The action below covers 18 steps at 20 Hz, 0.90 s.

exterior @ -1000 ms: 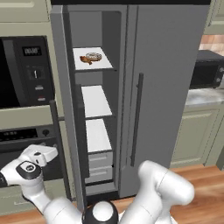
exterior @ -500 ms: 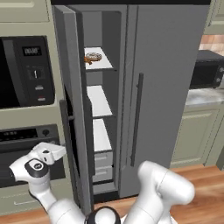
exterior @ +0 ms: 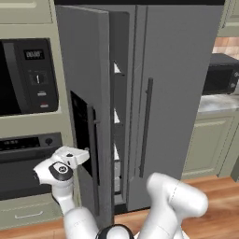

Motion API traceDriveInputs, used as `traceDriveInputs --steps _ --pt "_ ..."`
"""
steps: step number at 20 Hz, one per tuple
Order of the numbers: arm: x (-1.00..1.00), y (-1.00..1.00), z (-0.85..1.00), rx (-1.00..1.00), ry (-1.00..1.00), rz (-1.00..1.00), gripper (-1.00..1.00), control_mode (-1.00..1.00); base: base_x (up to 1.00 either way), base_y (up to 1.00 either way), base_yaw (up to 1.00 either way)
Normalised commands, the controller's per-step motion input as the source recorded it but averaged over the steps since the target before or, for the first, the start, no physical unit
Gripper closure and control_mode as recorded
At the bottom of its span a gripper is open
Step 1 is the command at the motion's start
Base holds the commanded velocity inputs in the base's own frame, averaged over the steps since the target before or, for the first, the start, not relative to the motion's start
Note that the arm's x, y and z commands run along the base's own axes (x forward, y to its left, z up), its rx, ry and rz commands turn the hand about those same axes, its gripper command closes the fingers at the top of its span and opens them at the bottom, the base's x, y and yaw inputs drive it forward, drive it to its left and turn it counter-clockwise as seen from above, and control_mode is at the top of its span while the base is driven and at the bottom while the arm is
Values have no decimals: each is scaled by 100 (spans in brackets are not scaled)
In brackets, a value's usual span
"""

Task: There's a chicken drumstick in the fridge that needs to be moved to the freezer for freezing. Pick up the chicken drumstick from the fridge, place it on any shelf in the freezer, and close the fridge and freezer doors when done.

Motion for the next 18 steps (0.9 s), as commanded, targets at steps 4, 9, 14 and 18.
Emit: traceDriveInputs --steps 4,9,14,18 --pt "45 -89 0 4 0 0 -100 -100 0 0 0" --pt "53 -85 0 4 0 0 -100 -100 0 0 0" --pt "58 -82 0 5 0 0 -100 -100 0 0 0" --pt "67 -76 0 6 0 0 -100 -100 0 0 0"
